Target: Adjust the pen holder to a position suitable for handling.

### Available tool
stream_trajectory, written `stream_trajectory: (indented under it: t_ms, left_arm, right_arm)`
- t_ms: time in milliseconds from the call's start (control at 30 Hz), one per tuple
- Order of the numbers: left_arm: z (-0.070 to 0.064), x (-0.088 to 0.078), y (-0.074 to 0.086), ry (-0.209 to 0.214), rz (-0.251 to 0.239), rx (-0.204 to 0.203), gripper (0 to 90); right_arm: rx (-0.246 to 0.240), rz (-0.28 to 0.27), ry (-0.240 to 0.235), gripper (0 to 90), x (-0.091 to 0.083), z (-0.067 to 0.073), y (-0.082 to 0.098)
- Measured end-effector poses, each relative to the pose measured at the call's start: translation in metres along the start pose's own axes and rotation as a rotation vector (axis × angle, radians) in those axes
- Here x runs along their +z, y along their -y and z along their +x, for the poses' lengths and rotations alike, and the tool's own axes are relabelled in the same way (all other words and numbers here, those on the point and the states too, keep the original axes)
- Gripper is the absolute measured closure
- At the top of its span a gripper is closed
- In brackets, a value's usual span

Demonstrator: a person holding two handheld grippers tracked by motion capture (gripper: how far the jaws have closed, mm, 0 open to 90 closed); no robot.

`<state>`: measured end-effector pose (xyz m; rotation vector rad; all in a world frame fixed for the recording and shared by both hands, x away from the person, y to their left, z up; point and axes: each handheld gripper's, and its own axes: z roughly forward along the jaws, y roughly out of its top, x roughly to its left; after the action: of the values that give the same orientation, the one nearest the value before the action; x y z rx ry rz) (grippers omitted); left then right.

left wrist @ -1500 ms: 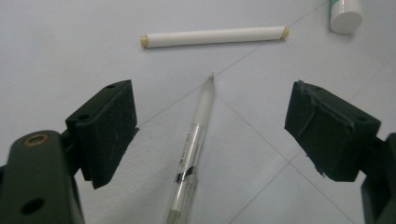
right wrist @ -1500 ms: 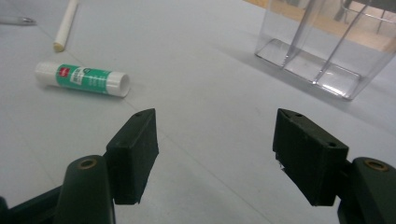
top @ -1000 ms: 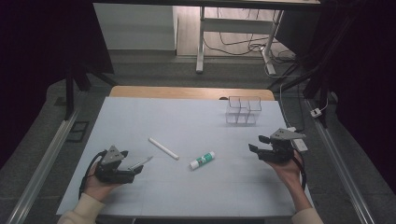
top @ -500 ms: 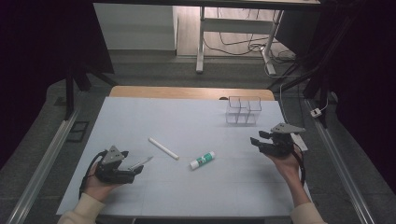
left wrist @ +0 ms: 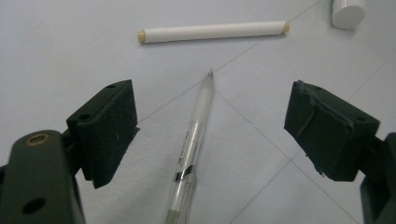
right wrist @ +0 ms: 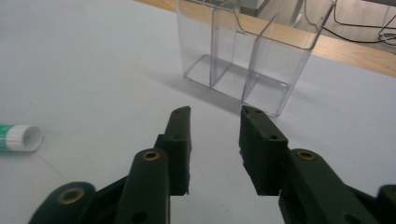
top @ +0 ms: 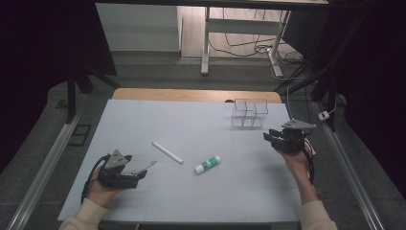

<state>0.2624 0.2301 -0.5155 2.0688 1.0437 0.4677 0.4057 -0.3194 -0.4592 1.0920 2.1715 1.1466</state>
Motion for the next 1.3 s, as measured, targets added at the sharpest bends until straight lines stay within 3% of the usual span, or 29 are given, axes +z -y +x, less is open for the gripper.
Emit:
stream_trajectory:
  t_ms: [433, 733, 933, 1300]
  left_arm:
    - [0.0, 0.001, 0.0, 0.0, 0.006, 0.003, 17.3]
    - [-0.001, 0.002, 0.0, -0.002, 0.007, 0.002, 17.4]
    - [-0.002, 0.003, 0.0, -0.001, 0.013, 0.005, 17.4]
    - [-0.001, 0.005, -0.001, -0.001, 0.015, 0.004, 17.5]
  right_arm:
    - [0.003, 0.027, 0.049, 88.0, 0.018, -0.02, -0.004]
    - [0.015, 0.047, 0.053, 88.8, 0.028, -0.029, -0.008]
    - [0.012, 0.052, 0.089, 88.8, 0.037, -0.04, -0.012]
    - [0.031, 0.056, 0.105, 88.8, 0.051, -0.06, -0.01]
